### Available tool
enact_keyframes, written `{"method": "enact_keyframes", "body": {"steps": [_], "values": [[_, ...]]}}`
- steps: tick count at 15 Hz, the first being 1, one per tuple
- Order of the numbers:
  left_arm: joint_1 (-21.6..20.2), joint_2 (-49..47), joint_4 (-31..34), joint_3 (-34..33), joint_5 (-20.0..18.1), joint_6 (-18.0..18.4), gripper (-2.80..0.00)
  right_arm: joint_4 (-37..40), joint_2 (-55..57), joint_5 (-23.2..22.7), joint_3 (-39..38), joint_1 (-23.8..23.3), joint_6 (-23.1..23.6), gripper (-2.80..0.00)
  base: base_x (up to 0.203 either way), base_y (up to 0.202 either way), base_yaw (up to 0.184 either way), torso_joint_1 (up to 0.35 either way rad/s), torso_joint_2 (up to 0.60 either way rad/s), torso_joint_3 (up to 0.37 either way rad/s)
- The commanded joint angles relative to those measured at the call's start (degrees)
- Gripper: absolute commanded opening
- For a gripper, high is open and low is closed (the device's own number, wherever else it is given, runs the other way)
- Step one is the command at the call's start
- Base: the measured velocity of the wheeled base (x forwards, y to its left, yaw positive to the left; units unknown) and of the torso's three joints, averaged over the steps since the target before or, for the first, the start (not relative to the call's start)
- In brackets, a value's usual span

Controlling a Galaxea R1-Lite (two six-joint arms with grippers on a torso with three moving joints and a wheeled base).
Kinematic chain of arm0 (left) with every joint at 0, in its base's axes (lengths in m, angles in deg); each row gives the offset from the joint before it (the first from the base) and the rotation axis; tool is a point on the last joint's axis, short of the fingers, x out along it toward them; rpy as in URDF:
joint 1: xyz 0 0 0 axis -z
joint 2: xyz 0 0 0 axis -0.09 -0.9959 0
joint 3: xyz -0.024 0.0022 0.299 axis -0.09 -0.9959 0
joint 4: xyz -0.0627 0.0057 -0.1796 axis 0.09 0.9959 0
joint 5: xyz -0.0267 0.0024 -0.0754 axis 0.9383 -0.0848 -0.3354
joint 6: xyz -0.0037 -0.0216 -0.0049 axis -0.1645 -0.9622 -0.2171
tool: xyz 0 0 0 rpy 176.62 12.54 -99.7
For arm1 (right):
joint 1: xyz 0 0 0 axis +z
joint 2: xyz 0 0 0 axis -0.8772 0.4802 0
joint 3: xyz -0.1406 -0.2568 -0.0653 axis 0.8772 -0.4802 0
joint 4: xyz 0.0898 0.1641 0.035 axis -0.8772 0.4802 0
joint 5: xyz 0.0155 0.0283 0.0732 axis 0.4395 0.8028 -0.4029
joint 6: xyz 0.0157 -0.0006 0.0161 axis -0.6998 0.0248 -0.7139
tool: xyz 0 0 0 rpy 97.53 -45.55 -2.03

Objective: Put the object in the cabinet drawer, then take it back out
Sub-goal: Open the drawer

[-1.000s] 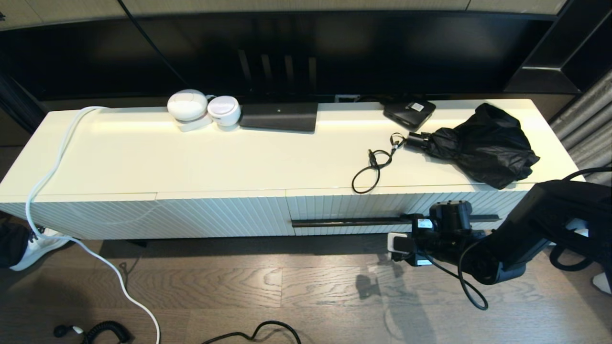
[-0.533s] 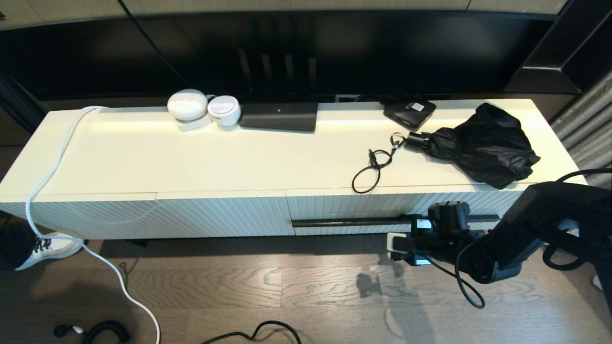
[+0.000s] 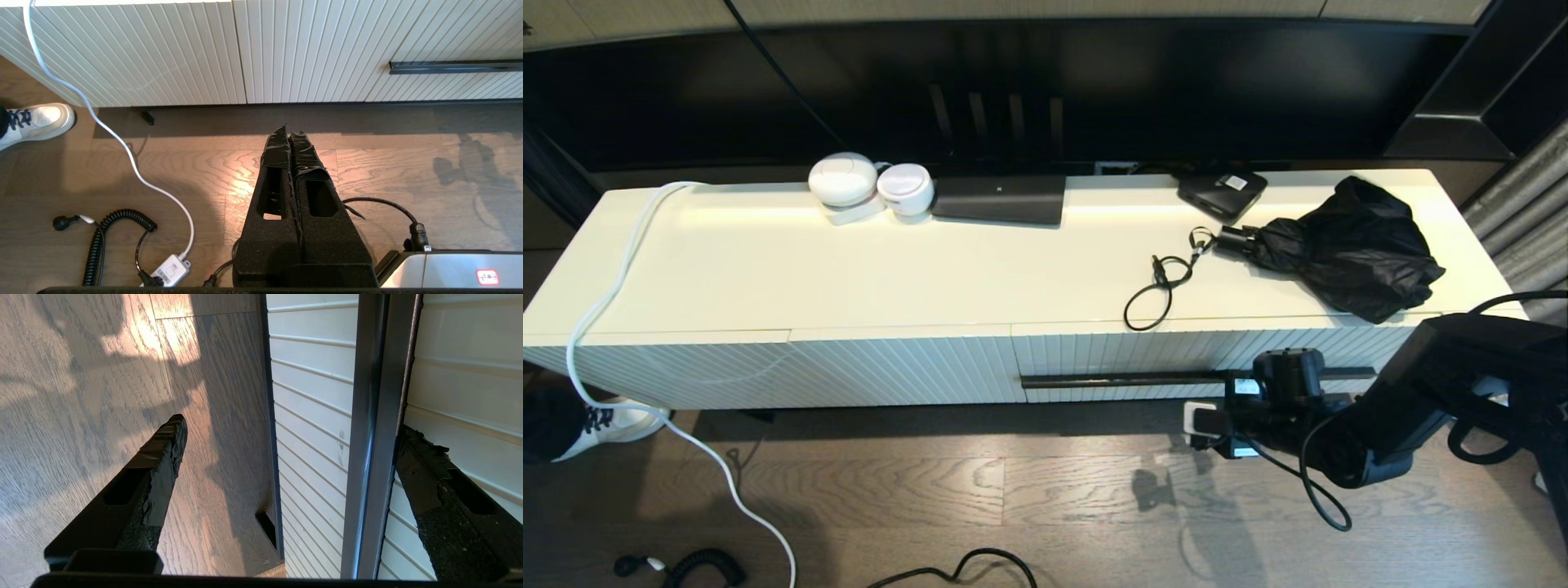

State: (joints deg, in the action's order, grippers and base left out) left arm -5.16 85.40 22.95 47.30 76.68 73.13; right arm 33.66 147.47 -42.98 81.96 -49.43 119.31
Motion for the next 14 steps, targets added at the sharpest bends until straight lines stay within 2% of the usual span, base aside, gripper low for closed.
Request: {"method": "enact_keyframes", "body": {"steps": [1,14], "values": [[0.00,0.00,-0.02,0.00,0.00,-0.02,-2.80,0.10,-0.56,-0.06,-0.73,0.31,0.43,0.00,0.000,0.000,0.000,0.000,0.00,0.000],[0.00,0.00,-0.02,0.00,0.00,-0.02,-2.80,-0.52,-1.34,0.46,-8.21,0.52,0.30,0.00,0.000,0.000,0.000,0.000,0.00,0.000]]}}
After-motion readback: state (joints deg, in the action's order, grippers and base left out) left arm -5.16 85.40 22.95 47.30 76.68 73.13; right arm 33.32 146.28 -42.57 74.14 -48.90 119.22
